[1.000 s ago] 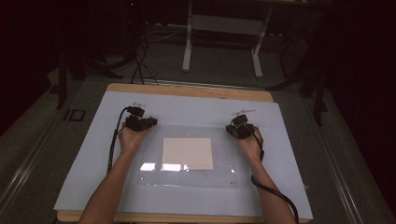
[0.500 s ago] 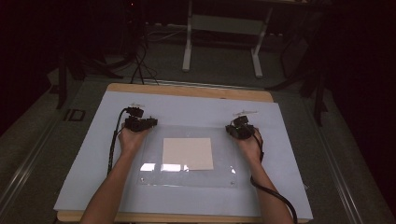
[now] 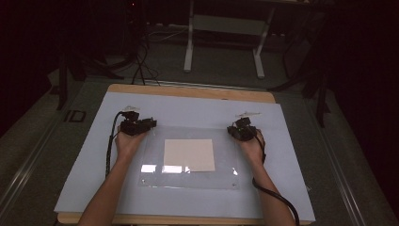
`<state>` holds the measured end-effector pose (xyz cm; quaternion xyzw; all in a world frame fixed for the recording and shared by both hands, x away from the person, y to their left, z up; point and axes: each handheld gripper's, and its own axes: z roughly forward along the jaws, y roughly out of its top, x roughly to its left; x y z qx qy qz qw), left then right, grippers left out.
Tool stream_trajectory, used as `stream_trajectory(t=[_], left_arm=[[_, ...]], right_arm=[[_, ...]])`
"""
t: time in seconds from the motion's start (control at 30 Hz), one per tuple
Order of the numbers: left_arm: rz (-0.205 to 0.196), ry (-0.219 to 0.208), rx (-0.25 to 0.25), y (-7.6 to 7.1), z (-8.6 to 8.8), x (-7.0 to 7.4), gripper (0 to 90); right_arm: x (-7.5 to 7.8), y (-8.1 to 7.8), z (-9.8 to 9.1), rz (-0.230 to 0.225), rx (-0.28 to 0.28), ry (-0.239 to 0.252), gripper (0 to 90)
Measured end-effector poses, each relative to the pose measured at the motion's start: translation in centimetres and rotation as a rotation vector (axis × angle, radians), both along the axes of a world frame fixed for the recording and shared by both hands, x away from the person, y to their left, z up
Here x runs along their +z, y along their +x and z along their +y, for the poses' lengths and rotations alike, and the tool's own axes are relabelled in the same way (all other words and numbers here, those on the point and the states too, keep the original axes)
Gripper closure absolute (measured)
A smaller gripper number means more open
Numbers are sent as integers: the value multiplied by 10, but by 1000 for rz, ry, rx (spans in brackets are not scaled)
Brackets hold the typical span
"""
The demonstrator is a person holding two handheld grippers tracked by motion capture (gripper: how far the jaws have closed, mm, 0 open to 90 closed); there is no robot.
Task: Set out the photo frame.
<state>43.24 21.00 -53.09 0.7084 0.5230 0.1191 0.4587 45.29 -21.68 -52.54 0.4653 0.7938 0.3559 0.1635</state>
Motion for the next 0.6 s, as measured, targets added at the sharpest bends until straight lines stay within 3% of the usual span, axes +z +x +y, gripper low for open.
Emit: stream_trajectory(t=[0.13,0.3,0.47,0.57,0.6], left_arm=[[-27,19,-13,-2,0,2,631],[-65,17,-20,-3,-2,4,643],[-83,29,-21,-3,-3,3,665],[-99,29,-26,-3,-4,4,688],[-101,29,-28,-3,-4,3,688]], right_arm=[[0,0,0,-1,5,0,831],[-2,0,-4,-30,15,19,748],[1,-8,-11,-123,28,62,710],[7,-14,-14,-210,41,100,736],[7,-14,-14,-210,41,100,736]])
